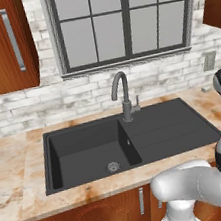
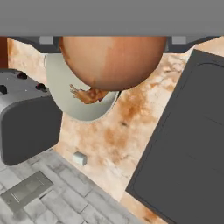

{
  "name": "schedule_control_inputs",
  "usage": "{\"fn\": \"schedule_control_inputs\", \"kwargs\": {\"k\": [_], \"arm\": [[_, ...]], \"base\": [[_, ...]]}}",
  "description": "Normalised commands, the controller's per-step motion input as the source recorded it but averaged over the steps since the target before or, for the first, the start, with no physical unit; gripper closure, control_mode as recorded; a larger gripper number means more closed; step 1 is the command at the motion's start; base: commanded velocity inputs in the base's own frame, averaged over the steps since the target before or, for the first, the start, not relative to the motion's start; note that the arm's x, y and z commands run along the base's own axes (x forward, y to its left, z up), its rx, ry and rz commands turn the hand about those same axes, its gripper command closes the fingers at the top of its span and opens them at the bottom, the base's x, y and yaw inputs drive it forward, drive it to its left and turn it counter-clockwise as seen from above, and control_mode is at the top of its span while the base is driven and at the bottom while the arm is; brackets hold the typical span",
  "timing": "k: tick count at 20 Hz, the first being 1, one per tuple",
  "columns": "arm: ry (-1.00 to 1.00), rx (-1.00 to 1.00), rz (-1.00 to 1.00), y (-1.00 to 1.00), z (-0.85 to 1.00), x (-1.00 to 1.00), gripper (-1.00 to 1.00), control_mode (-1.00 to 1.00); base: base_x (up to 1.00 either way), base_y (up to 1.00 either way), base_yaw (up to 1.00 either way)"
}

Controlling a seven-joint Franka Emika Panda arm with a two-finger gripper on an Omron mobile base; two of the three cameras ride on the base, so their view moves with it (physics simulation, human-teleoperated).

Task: Pick the onion from the sink and place it in the bowl. Then pick the bowl and place it in the microwave. Then close the microwave door and press the start button.

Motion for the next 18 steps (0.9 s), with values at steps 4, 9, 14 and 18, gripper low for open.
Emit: {"fn": "schedule_control_inputs", "kwargs": {"k": [4,9,14,18], "arm": [[0.00,-0.01,0.00,-0.98,-0.17,0.34,1.00,-1.00],[0.03,0.01,-0.01,-0.66,-0.32,0.18,1.00,-1.00],[0.01,0.07,0.00,-0.37,-0.39,0.24,1.00,-1.00],[0.07,0.03,0.00,-0.15,-0.47,0.36,1.00,-1.00]], "base": [[0.00,0.00,0.00],[0.00,0.00,0.00],[0.00,0.00,0.00],[0.00,0.00,0.00]]}}
